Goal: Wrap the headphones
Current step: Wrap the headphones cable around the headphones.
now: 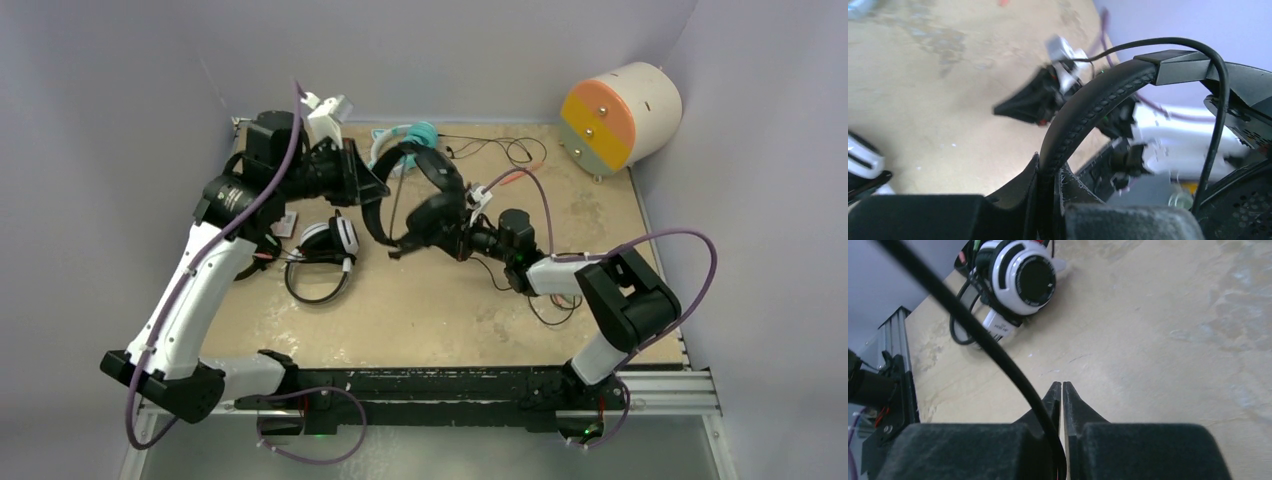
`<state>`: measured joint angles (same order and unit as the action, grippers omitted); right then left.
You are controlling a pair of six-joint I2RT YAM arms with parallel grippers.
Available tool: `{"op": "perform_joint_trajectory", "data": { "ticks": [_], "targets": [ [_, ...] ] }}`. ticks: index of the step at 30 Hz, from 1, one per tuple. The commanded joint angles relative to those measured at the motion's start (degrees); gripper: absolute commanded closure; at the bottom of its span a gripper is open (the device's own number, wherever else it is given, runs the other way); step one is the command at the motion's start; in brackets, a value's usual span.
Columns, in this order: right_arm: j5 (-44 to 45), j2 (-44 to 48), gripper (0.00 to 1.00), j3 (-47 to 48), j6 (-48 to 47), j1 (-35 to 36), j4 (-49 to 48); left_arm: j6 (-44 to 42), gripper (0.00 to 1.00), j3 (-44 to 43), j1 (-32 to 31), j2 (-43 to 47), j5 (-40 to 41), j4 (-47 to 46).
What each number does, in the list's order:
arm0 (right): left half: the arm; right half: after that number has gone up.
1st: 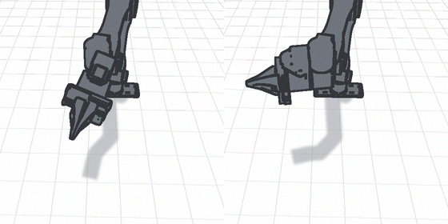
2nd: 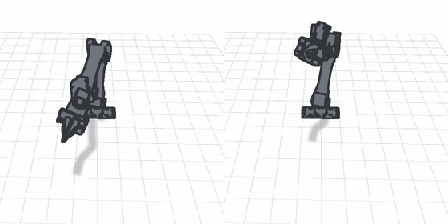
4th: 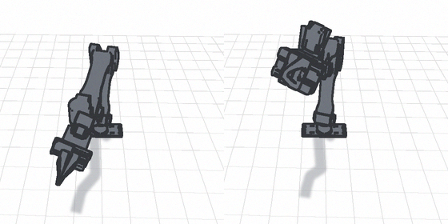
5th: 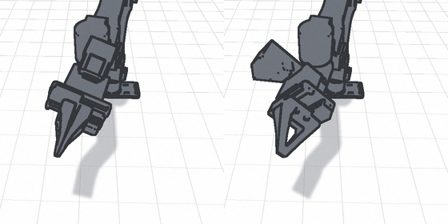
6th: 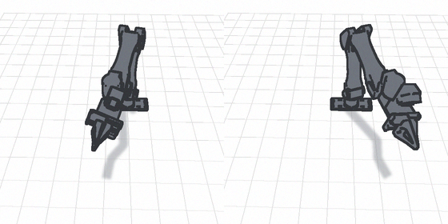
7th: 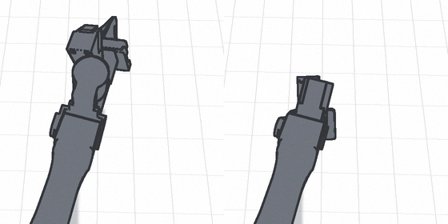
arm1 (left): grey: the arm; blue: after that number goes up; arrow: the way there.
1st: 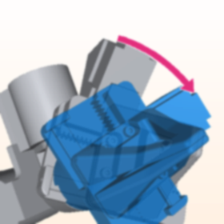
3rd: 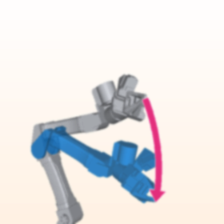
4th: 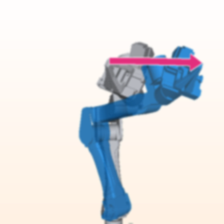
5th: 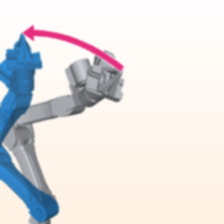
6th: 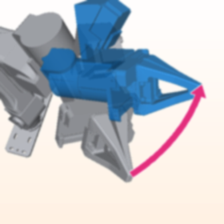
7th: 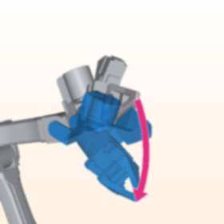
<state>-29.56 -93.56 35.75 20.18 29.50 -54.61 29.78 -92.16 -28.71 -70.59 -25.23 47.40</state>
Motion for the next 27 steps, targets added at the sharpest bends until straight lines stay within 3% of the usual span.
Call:
{"op": "perform_joint_trajectory", "data": {
  "ticks": [1, 6, 12, 20, 27],
  "targets": [
    [0.9, 1.0, 0.99, -3.5, 1.8, 4.2, -7.1, 6.3, 1.00, -2.9, 6.8, -2.6, -5.6, -5.7],
    [2.9, 2.7, 1.00, -5.6, 1.7, 12.7, -6.5, 15.0, 1.00, -1.7, 11.1, -5.2, -3.9, -11.1],
    [5.8, 9.0, 1.00, -7.3, 0.9, 19.9, -0.7, 23.1, 1.00, 1.3, 11.8, -4.8, 14.8, -11.5],
    [6.0, 17.5, 1.00, 1.6, -3.0, 27.5, 22.3, 28.7, 1.00, 8.4, 11.8, -3.1, 42.3, -8.6],
    [7.9, 23.1, 1.00, 10.0, -5.9, 29.0, 37.0, 24.8, 1.00, 13.5, 11.7, -3.7, 50.1, -7.3]
  ]
}}
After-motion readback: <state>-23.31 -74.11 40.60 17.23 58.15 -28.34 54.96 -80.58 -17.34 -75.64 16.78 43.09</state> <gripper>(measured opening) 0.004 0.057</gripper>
